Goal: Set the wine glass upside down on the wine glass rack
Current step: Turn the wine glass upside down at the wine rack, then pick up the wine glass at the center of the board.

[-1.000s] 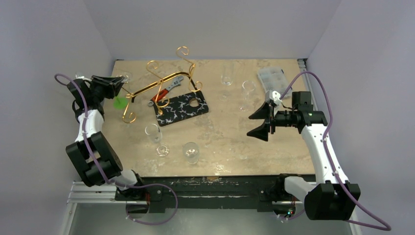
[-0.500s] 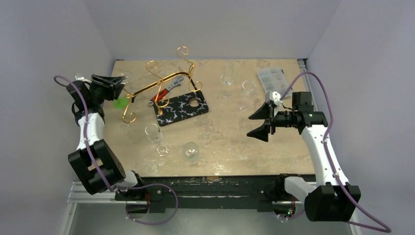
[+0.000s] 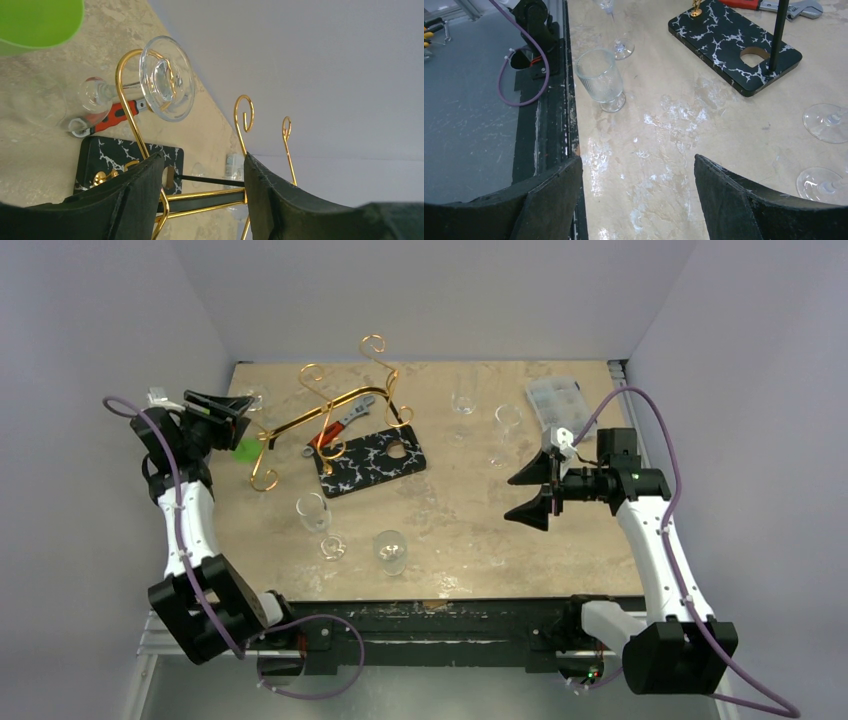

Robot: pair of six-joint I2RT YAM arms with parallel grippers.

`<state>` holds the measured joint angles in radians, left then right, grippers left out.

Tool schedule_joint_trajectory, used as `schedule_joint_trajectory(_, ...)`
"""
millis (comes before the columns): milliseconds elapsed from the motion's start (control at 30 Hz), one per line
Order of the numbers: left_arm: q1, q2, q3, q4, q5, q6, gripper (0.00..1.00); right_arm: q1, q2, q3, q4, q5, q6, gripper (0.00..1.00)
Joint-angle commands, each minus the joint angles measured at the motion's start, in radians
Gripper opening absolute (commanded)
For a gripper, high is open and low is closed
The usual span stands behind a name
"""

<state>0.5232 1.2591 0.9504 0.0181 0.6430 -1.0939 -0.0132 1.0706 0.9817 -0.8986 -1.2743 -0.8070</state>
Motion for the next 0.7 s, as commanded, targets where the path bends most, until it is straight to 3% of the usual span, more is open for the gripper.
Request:
schedule_joint_trajectory(0, 0.003, -0.082, -0.004, -0.081, -0.049, 0.101, 0.59, 0.005, -0.023, 0.040, -0.008, -0.030, -0.021, 0.81)
schedule_joint_trajectory(667, 0.007, -0.191, 0.111, -0.306, -0.167, 0.317, 0.65, 0.005, -0.014, 0.042, -0.021, -0.022, -0.037, 0.81)
